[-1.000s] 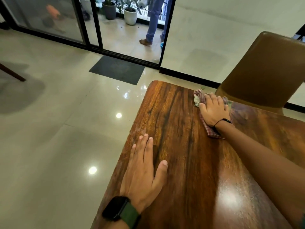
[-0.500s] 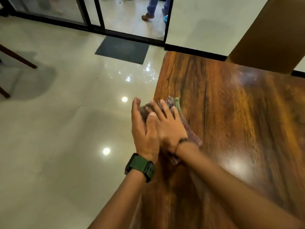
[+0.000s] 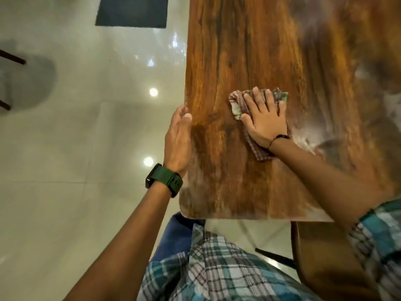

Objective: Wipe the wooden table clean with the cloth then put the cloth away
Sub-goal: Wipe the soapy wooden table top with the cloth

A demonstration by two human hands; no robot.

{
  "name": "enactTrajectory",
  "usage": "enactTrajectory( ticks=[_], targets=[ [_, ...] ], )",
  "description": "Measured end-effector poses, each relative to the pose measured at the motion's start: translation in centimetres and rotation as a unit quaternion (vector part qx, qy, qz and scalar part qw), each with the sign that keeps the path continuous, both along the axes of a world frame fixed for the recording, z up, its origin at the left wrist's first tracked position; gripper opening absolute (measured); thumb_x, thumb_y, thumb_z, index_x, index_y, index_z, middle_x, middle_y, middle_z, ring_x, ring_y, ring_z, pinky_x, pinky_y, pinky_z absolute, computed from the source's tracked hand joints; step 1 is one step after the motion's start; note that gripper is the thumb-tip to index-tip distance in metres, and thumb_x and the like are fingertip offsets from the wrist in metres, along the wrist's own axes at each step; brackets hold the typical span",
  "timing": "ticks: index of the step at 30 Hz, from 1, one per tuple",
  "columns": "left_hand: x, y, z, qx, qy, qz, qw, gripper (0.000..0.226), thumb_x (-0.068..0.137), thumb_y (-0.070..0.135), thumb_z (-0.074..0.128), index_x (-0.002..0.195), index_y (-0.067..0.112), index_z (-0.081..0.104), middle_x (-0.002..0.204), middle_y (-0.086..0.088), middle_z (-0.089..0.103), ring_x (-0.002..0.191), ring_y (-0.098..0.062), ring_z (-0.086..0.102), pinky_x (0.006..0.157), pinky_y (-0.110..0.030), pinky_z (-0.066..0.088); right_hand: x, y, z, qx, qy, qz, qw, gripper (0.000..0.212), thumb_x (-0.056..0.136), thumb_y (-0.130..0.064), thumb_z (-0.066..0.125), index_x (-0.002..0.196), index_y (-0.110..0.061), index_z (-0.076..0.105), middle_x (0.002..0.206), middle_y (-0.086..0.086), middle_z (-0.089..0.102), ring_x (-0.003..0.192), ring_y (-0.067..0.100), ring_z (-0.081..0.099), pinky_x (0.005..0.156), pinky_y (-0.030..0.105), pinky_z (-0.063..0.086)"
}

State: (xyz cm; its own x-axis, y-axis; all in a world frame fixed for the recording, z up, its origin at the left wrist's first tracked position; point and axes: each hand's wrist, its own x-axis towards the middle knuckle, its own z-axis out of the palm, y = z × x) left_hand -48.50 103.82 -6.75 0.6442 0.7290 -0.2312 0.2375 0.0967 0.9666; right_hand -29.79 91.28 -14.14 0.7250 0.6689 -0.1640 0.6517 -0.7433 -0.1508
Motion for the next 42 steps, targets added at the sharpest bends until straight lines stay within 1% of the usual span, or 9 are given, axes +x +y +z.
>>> enactTrajectory(
  ticks=[4,10,14,20,24,27,32,36,42],
  targets=[
    [-2.6,-2.6,-0.1,-0.021,0.014,0.009,1.000,0.043,0.086,0.046,0.036,0.124,0.028,0.042,0.108,0.023,0.050,0.091,0.018,0.047,0.066,0.001,0.038,-8.9,1.8,0.4,0.001,0.004,-0.009,1.000,0.059,0.099,-0.048,0.021,0.151,-0.028,0.003,0.159,-0.001,-0.009,0.145,0.028,-0.013,0.112,0.059,-0.007],
    [-5.0,-5.3,-0.5,-0.017,0.026,0.014,0.999,0.039,0.098,0.030,0.035,0.135,0.020,0.039,0.124,0.009,0.050,0.106,0.002,0.050,0.085,-0.010,0.041,-21.7,1.1,1.0,-0.050,0.011,0.208,0.977,0.061,0.098,-0.048,0.027,0.151,-0.027,0.006,0.160,-0.001,-0.006,0.144,0.029,-0.017,0.113,0.061,-0.002],
    [-5.3,-7.3,-0.7,0.032,0.044,-0.027,0.998,0.041,0.097,0.035,0.034,0.135,0.021,0.042,0.137,-0.001,0.047,0.123,-0.016,0.046,0.101,-0.031,0.038,-16.8,-4.0,0.6,0.019,0.036,0.165,0.985,0.055,0.099,-0.043,0.022,0.151,-0.029,0.012,0.160,-0.005,0.000,0.146,0.023,-0.009,0.114,0.057,-0.005],
    [-5.6,-10.8,-0.5,0.018,0.065,-0.072,0.995,0.054,0.088,0.049,0.035,0.138,0.029,0.036,0.142,0.006,0.041,0.125,-0.010,0.040,0.106,-0.035,0.032,-3.9,-17.0,0.4,0.026,0.006,-0.110,0.994,0.056,0.097,-0.043,0.022,0.151,-0.030,0.010,0.160,-0.004,-0.002,0.146,0.022,-0.006,0.114,0.054,-0.004],
    [-6.0,-12.5,-0.8,0.037,0.074,-0.092,0.992,0.043,0.099,0.031,0.034,0.140,0.023,0.034,0.144,0.003,0.038,0.123,-0.006,0.036,0.103,-0.028,0.030,-1.4,-20.4,0.5,0.014,-0.012,-0.223,0.975,0.057,0.099,-0.044,0.025,0.151,-0.028,0.010,0.160,-0.003,-0.004,0.146,0.023,-0.008,0.115,0.054,-0.001],
    [-5.6,-13.7,-1.2,0.047,0.081,-0.099,0.991,0.043,0.098,0.032,0.035,0.140,0.023,0.035,0.141,0.007,0.038,0.123,-0.005,0.035,0.102,-0.025,0.028,-3.7,-17.6,0.6,0.008,-0.018,-0.218,0.976,0.061,0.098,-0.049,0.023,0.152,-0.024,0.007,0.159,0.002,-0.008,0.145,0.028,-0.011,0.115,0.056,-0.003],
    [-2.4,-15.8,-2.2,0.034,0.090,-0.136,0.986,0.052,0.090,0.048,0.038,0.137,0.026,0.038,0.145,0.000,0.036,0.130,-0.017,0.037,0.110,-0.044,0.030,-11.6,-12.5,0.5,0.011,-0.002,-0.065,0.998,0.061,0.098,-0.048,0.026,0.151,-0.026,0.006,0.159,0.001,-0.007,0.145,0.028,-0.011,0.114,0.057,-0.005],
    [0.6,-18.1,-2.3,0.078,0.077,-0.167,0.980,0.041,0.099,0.029,0.034,0.139,0.023,0.036,0.149,0.001,0.032,0.132,-0.016,0.033,0.108,-0.031,0.025,-10.9,-13.9,0.5,0.026,0.008,0.002,1.000,0.054,0.100,-0.043,0.027,0.150,-0.029,0.013,0.160,-0.004,-0.001,0.146,0.023,-0.008,0.113,0.055,-0.004],
    [5.4,-20.4,-2.8,0.131,0.122,-0.247,0.952,0.045,0.098,0.033,0.034,0.141,0.020,0.030,0.150,-0.005,0.028,0.135,-0.024,0.030,0.113,-0.045,0.022,-4.0,-22.6,0.6,0.026,0.023,-0.104,0.994,0.055,0.099,-0.047,0.021,0.151,-0.033,0.007,0.158,-0.010,-0.007,0.145,0.018,-0.013,0.115,0.051,-0.007]
  ],
)
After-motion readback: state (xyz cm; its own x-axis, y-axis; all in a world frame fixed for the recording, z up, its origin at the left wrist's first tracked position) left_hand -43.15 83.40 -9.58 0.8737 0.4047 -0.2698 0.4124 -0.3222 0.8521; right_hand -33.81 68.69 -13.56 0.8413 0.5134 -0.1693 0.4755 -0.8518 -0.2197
